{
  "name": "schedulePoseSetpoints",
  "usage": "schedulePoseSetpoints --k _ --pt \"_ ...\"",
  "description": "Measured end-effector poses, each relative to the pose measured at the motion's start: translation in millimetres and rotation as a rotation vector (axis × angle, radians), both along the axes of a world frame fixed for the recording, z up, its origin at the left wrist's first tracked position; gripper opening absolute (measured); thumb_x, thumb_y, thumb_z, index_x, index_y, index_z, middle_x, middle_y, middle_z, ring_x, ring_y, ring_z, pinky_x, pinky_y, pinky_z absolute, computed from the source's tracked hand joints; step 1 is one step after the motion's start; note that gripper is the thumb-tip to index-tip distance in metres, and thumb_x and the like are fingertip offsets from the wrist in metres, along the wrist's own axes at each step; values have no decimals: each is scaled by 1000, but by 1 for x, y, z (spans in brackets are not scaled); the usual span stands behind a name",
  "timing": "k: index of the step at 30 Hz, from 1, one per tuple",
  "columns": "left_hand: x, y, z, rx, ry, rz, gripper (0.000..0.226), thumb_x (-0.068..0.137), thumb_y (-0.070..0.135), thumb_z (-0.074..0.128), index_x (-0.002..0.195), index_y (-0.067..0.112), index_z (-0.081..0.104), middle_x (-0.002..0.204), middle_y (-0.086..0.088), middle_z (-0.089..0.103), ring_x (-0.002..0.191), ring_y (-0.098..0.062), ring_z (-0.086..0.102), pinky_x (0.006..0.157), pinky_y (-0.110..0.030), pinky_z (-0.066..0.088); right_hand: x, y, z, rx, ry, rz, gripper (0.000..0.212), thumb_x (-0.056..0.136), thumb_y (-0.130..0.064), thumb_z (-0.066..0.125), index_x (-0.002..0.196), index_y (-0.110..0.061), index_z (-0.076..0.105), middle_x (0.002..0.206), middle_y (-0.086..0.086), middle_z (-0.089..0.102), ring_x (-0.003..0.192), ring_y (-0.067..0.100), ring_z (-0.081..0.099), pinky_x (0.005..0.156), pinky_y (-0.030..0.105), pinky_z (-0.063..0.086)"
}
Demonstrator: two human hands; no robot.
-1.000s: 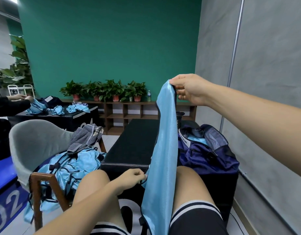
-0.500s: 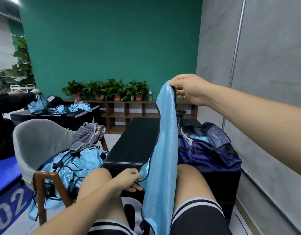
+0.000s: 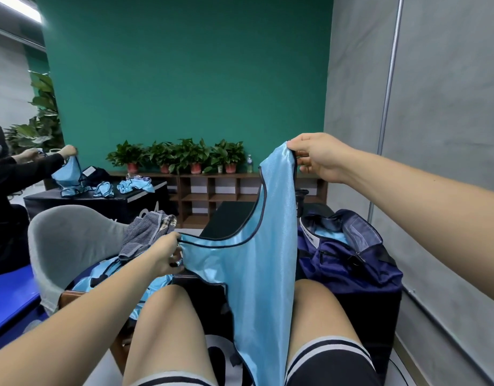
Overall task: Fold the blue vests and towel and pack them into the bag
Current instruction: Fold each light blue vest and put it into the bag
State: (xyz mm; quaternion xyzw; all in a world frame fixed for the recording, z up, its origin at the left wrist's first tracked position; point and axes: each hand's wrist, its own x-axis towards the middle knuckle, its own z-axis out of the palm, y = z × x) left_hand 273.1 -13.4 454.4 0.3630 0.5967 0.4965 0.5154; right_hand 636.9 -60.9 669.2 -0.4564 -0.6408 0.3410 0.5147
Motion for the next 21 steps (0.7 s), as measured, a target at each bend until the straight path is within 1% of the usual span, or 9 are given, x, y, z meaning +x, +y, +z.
schedulePoseSetpoints --k 5,6,8,9,11,13,16,19,21 --pt "-17 12 23 9 -24 42 20 98 34 52 91 18 62 99 -11 65 87 -33 61 80 -47 54 4 13 2 -23 38 -31 12 104 -23 66 92 -22 65 85 -2 69 69 14 59 58 25 43" --pt "-20 16 26 3 -43 54 22 98 36 54 91 18 63 97 -10 66 81 -32 62 75 -43 55 6 17 2 -30 50 -36 12 103 -23 65 91 -22 65 88 0 69 70 15 59 59 26 43" --pt "-22 19 33 14 -77 67 26 101 36 52 85 18 62 83 -8 65 63 -26 60 54 -31 53 9 27 1 -42 78 -49 12 103 -22 63 91 -22 64 92 2 70 72 16 60 61 28 42" --pt "-24 22 36 30 -95 64 30 104 34 50 84 17 64 80 -8 67 60 -26 61 51 -30 54 11 32 0 -45 89 -52 13 103 -21 62 91 -21 64 92 2 69 72 17 59 62 29 41" --pt "-28 32 39 64 -89 74 35 107 33 45 91 14 70 85 -11 76 68 -30 70 65 -40 61 14 44 -3 -50 113 -54 14 104 -18 59 90 -20 62 89 2 68 72 17 58 63 30 40" --pt "-35 41 41 70 -90 71 40 107 38 43 96 12 72 95 -13 80 80 -32 74 77 -44 61 17 58 -7 -68 118 -66 14 104 -18 58 92 -19 62 89 1 68 73 17 59 64 30 41" --pt "-46 56 49 70 -59 51 40 105 46 48 100 11 68 104 -13 78 83 -32 73 79 -44 61 22 81 -14 -92 119 -93 10 104 -19 59 94 -18 63 90 1 68 71 16 57 61 29 41" --pt "-57 74 65 68 14 59 36 104 43 57 93 11 67 84 -8 77 69 -27 72 71 -39 59 24 105 -22 -115 140 -111 11 104 -18 58 94 -17 63 89 3 68 67 15 56 59 28 41" --pt "-62 93 74 81 78 97 36 100 43 65 105 8 70 89 -11 78 74 -28 73 74 -41 60 24 120 -28 -133 166 -110 14 106 -18 57 94 -16 64 92 5 68 69 18 57 60 29 45"
